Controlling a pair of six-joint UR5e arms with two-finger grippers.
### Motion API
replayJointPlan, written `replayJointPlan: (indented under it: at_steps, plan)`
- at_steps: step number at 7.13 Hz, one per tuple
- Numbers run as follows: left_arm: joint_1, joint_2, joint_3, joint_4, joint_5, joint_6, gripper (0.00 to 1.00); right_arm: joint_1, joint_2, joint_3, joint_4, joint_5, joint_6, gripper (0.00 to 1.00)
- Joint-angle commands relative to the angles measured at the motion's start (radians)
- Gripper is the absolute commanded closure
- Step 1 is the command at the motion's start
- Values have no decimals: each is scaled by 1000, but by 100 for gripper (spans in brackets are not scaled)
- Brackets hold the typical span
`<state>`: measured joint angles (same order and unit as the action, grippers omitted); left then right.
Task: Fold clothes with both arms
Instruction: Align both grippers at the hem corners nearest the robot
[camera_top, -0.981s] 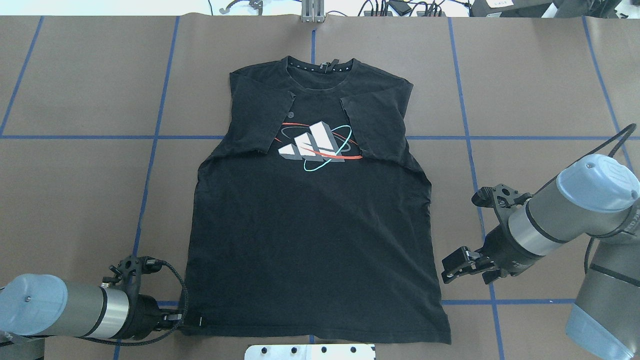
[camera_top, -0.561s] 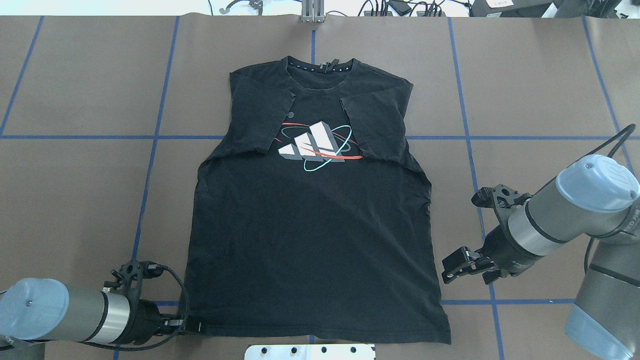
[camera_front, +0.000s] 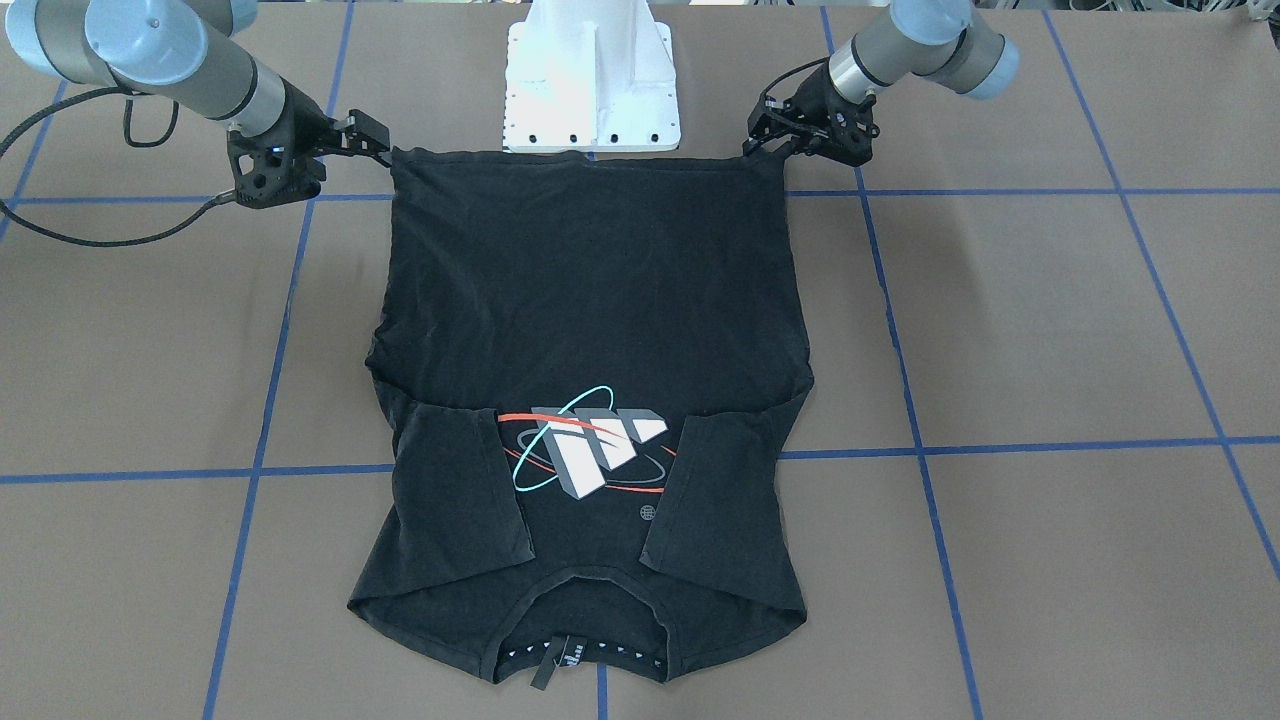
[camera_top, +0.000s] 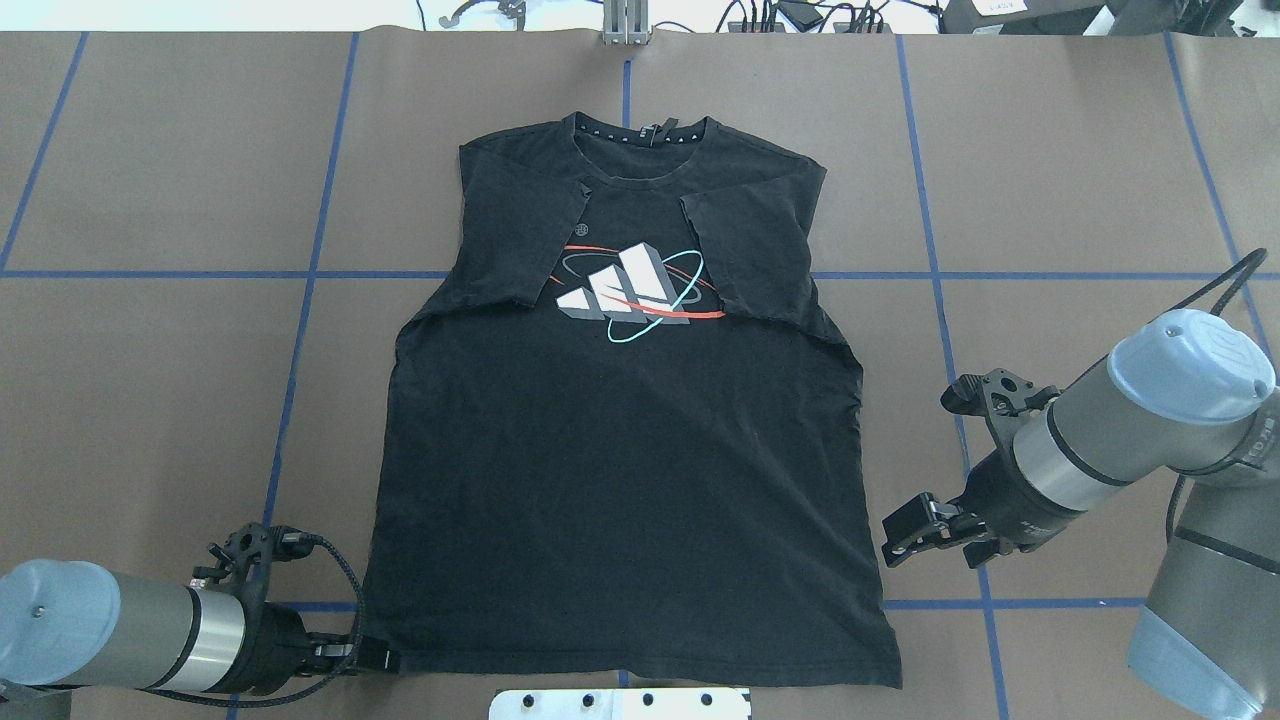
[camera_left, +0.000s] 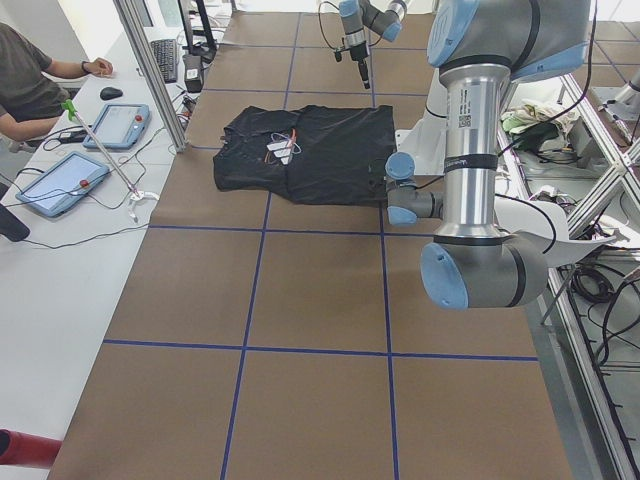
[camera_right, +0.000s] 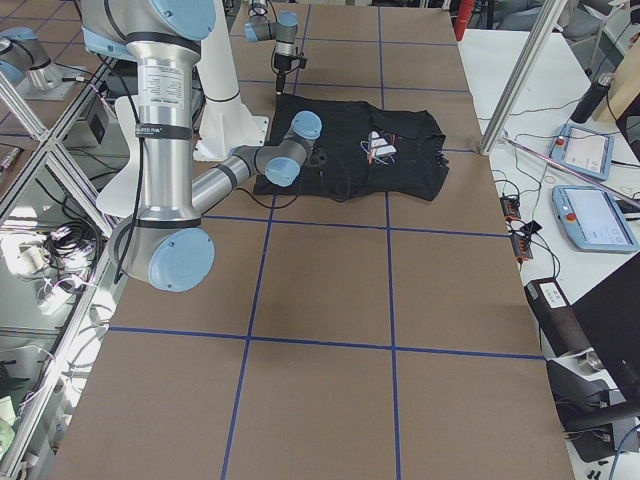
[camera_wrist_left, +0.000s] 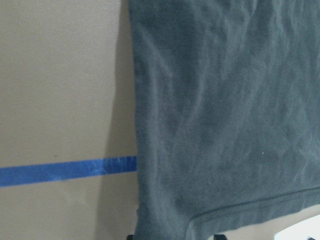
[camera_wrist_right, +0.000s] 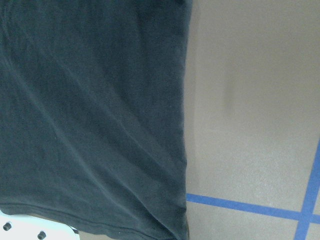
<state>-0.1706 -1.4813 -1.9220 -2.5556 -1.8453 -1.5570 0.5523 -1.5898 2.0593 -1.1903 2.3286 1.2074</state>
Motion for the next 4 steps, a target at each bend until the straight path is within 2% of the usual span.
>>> replayJointPlan:
  at_steps: [1,4]
  plan:
    - [-1,29,-18,0,0,-2,47,0,2,-1,0,0,0,0]
    - [12,19,-18,0,0,-17,48,0,-2,-2,0,-2,0,0]
